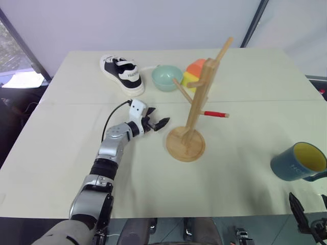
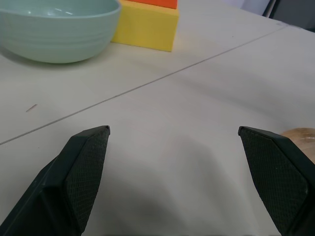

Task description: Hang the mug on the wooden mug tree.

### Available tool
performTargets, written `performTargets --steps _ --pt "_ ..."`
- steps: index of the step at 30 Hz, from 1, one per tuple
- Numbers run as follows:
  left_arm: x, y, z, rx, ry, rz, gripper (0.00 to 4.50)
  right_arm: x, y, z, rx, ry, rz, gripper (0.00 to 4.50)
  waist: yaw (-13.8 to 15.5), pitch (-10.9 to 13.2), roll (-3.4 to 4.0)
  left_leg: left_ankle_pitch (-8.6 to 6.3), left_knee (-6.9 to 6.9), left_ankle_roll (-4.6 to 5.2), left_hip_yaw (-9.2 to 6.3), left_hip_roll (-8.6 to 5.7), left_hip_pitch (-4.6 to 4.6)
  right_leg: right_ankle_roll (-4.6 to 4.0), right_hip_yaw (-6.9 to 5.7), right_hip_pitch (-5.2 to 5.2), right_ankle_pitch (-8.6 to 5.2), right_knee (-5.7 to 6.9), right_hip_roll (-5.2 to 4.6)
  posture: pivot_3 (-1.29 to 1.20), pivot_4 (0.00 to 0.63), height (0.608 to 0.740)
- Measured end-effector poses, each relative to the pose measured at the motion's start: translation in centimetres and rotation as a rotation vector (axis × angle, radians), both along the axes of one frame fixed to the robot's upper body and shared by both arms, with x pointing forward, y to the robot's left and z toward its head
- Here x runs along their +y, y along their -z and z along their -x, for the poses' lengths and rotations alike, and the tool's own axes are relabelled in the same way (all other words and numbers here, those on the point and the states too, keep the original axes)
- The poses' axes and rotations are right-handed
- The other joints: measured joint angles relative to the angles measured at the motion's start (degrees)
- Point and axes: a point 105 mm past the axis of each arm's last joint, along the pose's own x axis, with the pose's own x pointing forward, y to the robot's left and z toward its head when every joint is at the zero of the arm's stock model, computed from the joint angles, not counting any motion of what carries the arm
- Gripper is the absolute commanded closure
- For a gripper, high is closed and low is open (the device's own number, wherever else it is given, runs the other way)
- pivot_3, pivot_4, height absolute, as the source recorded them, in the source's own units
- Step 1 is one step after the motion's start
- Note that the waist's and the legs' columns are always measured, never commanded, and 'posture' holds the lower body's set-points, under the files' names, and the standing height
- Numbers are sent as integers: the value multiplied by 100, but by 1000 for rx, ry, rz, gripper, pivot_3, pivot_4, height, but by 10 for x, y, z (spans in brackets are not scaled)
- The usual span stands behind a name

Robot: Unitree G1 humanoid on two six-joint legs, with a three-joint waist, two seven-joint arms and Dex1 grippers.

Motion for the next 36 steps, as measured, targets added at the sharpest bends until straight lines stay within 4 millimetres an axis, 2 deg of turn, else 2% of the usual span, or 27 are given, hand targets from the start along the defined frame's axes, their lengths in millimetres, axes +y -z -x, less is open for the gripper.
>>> performTargets --steps 13,18,23,26,28,31,36 --pt "1 -3 3 -6 35 -5 0 -2 2 -3 -6 0 -7 40 0 -1 0 1 5 1 2 -1 4 -2 -1 3 3 8 1 0 150 736" --pt "7 -16 12 -65 118 -14 0 -5 -1 -4 -19 22 3 40 -6 -7 6 0 5 0 2 0 7 -7 2 1 6 8 1 0 150 736" --pt "21 -20 38 -72 278 -24 0 -7 -9 -8 -46 32 24 40 -15 -11 13 0 4 0 2 0 8 -28 10 -6 5 9 4 0 150 736" --pt "25 -23 62 -50 422 -37 0 -9 -13 -12 -63 40 28 40 -15 -13 17 0 4 0 2 0 11 -51 14 -18 7 8 4 0 150 736" --pt "29 -23 85 -21 538 -78 0 -10 -17 -17 -78 37 39 40 -20 -17 23 0 4 0 2 0 12 -54 20 -17 6 6 4 0 150 736" --pt "27 -23 108 16 649 -108 0 -12 -21 -24 -98 37 54 40 -1 -25 36 0 2 0 2 0 11 -45 28 -18 -2 5 4 0 150 736" --pt "14 -28 132 25 742 -109 0 -14 -23 -29 -113 49 58 40 -19 -35 50 0 -5 0 1 -1 9 -40 47 -8 -7 11 8 0 150 736"
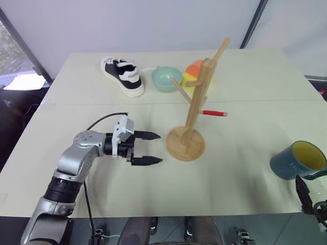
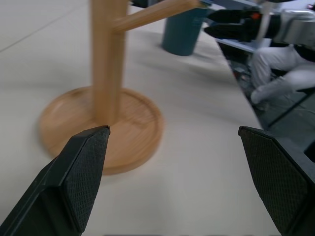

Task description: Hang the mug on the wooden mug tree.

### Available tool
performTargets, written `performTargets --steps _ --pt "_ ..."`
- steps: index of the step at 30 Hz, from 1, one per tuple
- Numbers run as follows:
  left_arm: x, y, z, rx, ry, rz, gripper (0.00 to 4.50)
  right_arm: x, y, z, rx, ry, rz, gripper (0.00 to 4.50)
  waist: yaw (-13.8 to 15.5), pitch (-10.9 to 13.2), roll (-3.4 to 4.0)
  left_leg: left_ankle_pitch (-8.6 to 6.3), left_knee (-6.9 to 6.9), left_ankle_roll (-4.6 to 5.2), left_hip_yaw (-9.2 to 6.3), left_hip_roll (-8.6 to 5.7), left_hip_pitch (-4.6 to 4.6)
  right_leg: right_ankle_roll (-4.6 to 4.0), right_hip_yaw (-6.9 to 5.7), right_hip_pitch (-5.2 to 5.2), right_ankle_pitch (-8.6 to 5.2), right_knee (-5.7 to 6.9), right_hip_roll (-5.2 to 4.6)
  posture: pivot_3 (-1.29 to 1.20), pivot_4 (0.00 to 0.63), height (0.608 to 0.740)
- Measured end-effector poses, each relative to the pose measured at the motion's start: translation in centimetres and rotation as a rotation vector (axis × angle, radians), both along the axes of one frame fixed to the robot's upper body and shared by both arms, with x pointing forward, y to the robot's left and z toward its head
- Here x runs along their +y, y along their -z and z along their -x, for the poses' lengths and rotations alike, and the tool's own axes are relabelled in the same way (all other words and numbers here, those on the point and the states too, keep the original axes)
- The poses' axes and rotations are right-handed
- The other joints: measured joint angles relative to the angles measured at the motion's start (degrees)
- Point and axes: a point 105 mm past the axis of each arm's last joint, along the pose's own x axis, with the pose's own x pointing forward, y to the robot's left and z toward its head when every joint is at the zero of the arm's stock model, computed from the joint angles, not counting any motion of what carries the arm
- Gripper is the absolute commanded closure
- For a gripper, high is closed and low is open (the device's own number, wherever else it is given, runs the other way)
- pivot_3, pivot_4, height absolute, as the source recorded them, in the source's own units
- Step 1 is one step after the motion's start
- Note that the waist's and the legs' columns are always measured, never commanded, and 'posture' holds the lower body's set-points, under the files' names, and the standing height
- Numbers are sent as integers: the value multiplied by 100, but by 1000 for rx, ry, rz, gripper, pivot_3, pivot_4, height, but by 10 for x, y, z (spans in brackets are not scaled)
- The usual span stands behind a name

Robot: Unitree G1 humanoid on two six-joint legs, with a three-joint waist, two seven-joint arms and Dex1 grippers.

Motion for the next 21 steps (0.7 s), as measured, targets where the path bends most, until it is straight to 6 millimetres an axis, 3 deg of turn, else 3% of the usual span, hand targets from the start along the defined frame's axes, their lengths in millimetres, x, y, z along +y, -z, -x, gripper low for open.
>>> performTargets --steps 16,21 --pt "-26 -7 26 -1 112 34 0 -18 13 14 46 76 -22 40 2 -15 24 0 0 0 6 0 2 -1 4 -4 0 0 2 0 150 736" --pt "-33 -8 31 -1 143 39 0 -24 10 9 30 102 -11 40 -9 -16 26 0 0 0 6 0 2 -1 7 -5 0 1 2 0 150 736"
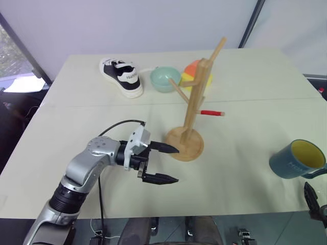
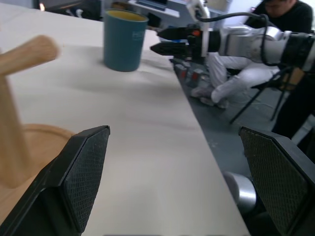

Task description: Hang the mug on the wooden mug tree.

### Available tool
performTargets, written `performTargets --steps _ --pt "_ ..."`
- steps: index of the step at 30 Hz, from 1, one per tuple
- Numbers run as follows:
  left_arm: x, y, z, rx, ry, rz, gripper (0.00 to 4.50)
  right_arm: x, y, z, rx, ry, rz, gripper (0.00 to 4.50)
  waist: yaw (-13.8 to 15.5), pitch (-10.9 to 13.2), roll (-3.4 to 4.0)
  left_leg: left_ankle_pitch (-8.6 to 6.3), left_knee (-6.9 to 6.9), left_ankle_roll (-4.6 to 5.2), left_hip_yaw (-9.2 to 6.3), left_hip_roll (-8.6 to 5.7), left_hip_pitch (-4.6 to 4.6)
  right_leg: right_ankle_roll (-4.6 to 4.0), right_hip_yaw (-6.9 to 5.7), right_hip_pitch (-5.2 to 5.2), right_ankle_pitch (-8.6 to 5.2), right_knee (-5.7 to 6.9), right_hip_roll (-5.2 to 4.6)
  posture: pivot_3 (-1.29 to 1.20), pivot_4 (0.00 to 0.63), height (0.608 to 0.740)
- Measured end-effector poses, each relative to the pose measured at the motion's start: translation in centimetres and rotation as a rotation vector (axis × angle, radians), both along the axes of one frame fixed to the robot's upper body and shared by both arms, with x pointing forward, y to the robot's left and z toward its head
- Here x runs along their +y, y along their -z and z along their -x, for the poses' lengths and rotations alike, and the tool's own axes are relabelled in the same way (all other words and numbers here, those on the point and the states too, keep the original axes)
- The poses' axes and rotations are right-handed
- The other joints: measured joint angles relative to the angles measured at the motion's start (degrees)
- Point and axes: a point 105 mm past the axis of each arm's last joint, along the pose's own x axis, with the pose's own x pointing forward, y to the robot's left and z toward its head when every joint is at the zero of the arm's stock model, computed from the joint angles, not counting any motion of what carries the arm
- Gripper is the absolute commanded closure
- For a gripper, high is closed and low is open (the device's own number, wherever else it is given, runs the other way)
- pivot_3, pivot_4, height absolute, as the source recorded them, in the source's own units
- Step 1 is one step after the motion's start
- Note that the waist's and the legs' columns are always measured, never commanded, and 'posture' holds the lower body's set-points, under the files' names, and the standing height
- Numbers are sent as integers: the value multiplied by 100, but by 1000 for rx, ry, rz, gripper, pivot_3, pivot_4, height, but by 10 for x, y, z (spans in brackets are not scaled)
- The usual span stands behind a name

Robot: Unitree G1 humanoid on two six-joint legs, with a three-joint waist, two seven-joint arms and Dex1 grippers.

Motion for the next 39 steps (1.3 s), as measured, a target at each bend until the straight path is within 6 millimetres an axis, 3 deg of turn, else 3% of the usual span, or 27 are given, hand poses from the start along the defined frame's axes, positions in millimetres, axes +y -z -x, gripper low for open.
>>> performTargets --steps 13,25,28,35,39 --pt "-4 -8 -1 -24 1 15 0 -10 -6 -20 -16 22 14 40 15 -2 2 1 4 2 10 -1 1 -2 1 1 2 0 0 0 150 736" --pt "-5 -10 -2 -34 -21 18 0 -17 3 -41 -15 12 -34 40 9 1 -2 6 13 10 13 0 4 -10 1 6 10 2 3 0 150 736" --pt "-5 -11 -2 -43 -31 17 0 -17 7 -49 -16 0 -57 839 13 0 -1 9 13 14 13 0 5 -14 1 6 12 7 4 0 150 736" --pt "-2 -8 -1 -43 -57 7 0 -15 8 -59 -21 -43 -71 4360 18 0 -2 10 17 17 15 0 5 -23 0 8 18 7 5 0 150 736" --pt "-1 -6 -1 -42 -64 3 0 -11 10 -63 -17 -70 -80 4442 15 1 -2 10 17 17 15 0 5 -20 1 7 16 8 6 0 150 736"
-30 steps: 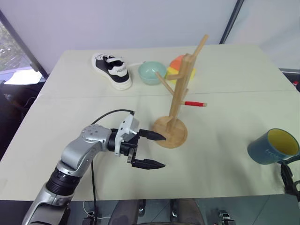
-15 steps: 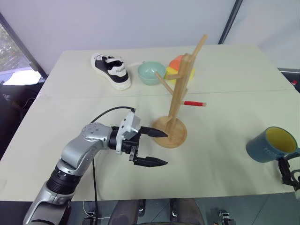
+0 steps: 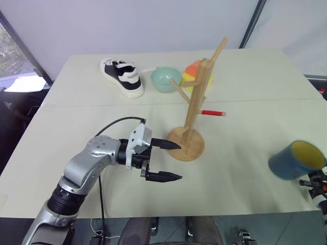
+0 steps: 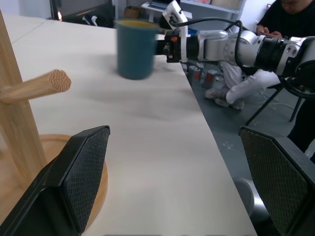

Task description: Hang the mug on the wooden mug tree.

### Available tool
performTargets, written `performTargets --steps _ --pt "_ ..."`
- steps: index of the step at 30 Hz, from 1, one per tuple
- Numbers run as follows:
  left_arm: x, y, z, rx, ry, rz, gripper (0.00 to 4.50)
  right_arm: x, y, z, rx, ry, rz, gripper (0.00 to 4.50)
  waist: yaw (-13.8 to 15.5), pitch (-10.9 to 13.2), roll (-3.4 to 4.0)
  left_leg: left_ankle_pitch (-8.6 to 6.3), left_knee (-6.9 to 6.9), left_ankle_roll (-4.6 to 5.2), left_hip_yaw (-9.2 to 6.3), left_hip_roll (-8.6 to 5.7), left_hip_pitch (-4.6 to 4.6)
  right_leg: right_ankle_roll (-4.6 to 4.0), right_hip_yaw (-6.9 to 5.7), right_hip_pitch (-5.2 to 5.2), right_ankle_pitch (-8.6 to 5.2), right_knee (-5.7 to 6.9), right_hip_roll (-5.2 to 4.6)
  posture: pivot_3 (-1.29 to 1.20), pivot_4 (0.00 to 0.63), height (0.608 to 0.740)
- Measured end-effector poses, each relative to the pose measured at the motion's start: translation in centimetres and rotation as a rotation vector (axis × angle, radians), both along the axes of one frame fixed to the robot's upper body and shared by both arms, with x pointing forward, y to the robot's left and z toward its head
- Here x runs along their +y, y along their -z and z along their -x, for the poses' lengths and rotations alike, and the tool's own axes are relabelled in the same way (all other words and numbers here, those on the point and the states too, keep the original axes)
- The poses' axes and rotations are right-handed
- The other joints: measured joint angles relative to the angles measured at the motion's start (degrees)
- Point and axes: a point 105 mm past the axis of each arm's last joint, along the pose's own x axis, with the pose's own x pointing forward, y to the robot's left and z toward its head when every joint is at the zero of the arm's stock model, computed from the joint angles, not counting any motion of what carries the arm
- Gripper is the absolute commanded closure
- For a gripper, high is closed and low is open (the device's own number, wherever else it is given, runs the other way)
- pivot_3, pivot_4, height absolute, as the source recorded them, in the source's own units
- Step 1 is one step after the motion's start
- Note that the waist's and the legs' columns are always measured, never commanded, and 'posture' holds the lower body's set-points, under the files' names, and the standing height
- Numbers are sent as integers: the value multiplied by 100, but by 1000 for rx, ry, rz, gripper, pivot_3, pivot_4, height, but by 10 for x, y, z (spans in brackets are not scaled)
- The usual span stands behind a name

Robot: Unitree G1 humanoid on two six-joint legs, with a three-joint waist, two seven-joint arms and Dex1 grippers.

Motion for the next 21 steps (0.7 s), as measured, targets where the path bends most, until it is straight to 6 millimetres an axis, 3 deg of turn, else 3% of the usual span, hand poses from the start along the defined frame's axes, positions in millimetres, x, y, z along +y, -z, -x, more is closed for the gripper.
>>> performTargets --steps 4,6,10,15,18,21 --pt "1 0 -1 -11 -7 0 0 4 0 -2 5 -26 3 4442 1 0 0 -1 0 -1 0 1 0 3 0 0 -2 1 0 0 150 736" --pt "3 -1 -3 -17 -25 2 0 16 -5 -7 25 -104 55 4442 0 -1 2 -1 0 -1 0 0 0 6 2 -2 -4 2 0 0 150 736" --pt "11 0 -13 -23 -82 7 0 64 -38 -29 25 -377 260 4442 -31 0 2 -1 0 -2 4 1 4 10 10 -11 -5 11 2 0 150 736" --pt "31 2 -34 -57 -204 3 0 145 -105 -50 -72 -752 605 4442 23 8 -26 -6 2 -10 7 4 4 8 11 -20 -6 33 -2 0 150 736" --pt "39 0 -41 -80 -249 13 0 172 -120 -55 -88 -861 683 4442 50 8 -35 -8 23 -14 6 4 -12 7 3 -18 -6 23 -7 0 150 736" --pt "42 -2 -43 -92 -266 19 0 184 -130 -59 -92 -903 713 4442 26 11 -43 -20 32 5 8 1 -16 4 4 -14 0 -11 -6 0 150 736"
